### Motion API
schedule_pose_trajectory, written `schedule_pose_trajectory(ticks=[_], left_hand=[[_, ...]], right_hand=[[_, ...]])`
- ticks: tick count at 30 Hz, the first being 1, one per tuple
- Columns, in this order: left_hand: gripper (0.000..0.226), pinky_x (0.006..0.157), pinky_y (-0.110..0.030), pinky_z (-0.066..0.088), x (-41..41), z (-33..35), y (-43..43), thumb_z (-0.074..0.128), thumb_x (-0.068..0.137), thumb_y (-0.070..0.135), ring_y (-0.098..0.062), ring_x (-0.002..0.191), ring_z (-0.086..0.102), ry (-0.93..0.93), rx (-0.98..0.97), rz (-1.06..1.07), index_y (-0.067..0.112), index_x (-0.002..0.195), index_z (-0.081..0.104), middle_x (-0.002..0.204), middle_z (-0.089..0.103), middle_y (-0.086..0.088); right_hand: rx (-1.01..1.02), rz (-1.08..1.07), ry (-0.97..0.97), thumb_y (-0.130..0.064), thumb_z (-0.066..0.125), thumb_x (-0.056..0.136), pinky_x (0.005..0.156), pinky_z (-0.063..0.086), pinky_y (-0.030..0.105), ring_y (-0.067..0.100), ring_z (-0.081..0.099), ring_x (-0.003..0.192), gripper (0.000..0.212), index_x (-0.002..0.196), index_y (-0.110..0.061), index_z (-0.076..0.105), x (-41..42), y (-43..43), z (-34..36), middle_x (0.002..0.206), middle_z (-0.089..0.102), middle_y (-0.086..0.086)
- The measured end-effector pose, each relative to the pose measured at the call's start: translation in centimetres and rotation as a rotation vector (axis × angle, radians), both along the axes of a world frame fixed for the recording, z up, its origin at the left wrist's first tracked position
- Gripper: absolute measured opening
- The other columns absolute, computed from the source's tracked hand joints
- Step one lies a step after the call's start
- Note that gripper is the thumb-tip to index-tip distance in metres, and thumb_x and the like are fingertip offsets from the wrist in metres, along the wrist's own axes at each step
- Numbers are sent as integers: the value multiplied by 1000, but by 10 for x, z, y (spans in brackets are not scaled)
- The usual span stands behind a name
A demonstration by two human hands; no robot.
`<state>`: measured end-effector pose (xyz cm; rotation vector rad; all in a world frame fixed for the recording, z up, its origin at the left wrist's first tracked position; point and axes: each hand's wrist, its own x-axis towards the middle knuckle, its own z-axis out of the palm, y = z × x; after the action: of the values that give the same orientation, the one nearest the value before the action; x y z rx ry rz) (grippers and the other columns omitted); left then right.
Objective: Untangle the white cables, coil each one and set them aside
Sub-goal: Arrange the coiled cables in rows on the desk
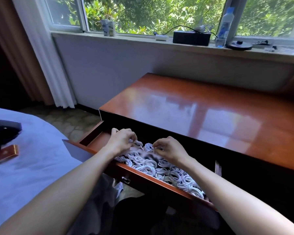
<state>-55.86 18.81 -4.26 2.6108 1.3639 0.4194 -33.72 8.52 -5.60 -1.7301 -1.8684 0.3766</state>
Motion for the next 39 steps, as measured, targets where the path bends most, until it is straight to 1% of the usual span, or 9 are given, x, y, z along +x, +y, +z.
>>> schedule_pose_trajectory(ticks=[9, 14, 19, 22, 26, 32, 34, 37, 39], left_hand=[[11, 94, -33, 28, -6, -9, 4, 68, 89, 27, -7, 98, 60, 15, -40, 31, 32, 97, 74, 104, 65, 14], [8, 96, -34, 28, -11, -9, 4, 69, 92, 30, -8, 103, 60, 2, -99, 11, 32, 98, 74, 105, 66, 13], [20, 97, -37, 28, -13, -5, -2, 57, 95, 28, -8, 117, 55, 62, -117, -4, 32, 110, 71, 121, 62, 14], [27, 101, -40, 31, -15, 0, -9, 55, 96, 27, -8, 121, 53, 34, -109, -19, 31, 120, 67, 128, 59, 14], [29, 98, -37, 29, -15, 10, -26, 54, 95, 22, -8, 119, 54, -30, -87, -49, 30, 119, 67, 128, 60, 14], [25, 96, -32, 26, -6, 17, -66, 57, 96, 22, -8, 121, 52, -140, -43, -118, 30, 118, 67, 127, 61, 14], [25, 99, -34, 28, -1, 21, -82, 58, 95, 23, -9, 119, 54, -145, -18, -160, 29, 117, 67, 126, 61, 13], [24, 100, -35, 30, 8, 23, -104, 60, 95, 28, -9, 120, 55, -158, 22, -208, 29, 119, 67, 126, 62, 13], [28, 99, -35, 30, 11, 24, -119, 56, 95, 37, -10, 119, 55, -165, 31, -232, 29, 119, 67, 126, 62, 14]], right_hand=[[-71, 13, 26, -31, 73, 82, 88, 51, 33, 6, 58, 97, 14, 95, -33, 77, -20, 5, -18, 92, 74, -13], [-110, 26, 13, -32, 64, 85, 92, 51, 32, 6, 62, 101, 19, 100, -30, 77, -24, 4, -14, 101, 74, -13], [-75, 70, -1, -28, 62, 90, 100, 47, 30, 8, 61, 109, 24, 111, -23, 74, -24, -5, -9, 115, 70, -7], [-68, 76, -46, -32, 60, 92, 100, 45, 30, 11, 58, 109, 27, 114, -24, 72, -21, -14, -4, 116, 68, -6], [-50, 68, -89, -36, 57, 92, 100, 46, 37, 14, 57, 111, 29, 116, -27, 71, -14, -35, 5, 118, 67, -6], [13, 3, -111, -30, 60, 92, 106, 41, 33, 13, 54, 120, 34, 124, -23, 68, 2, -80, 23, 128, 64, -7], [18, -22, -123, -36, 58, 92, 106, 42, 33, 12, 54, 119, 36, 124, -25, 67, 6, -98, 26, 127, 63, -8], [11, -52, -144, -56, 47, 86, 104, 43, 35, 11, 53, 118, 52, 124, -26, 66, 9, -125, 31, 126, 63, -9], [11, -58, -163, -60, 49, 85, 104, 42, 36, 12, 53, 119, 54, 124, -27, 66, 8, -142, 33, 126, 63, -10]])
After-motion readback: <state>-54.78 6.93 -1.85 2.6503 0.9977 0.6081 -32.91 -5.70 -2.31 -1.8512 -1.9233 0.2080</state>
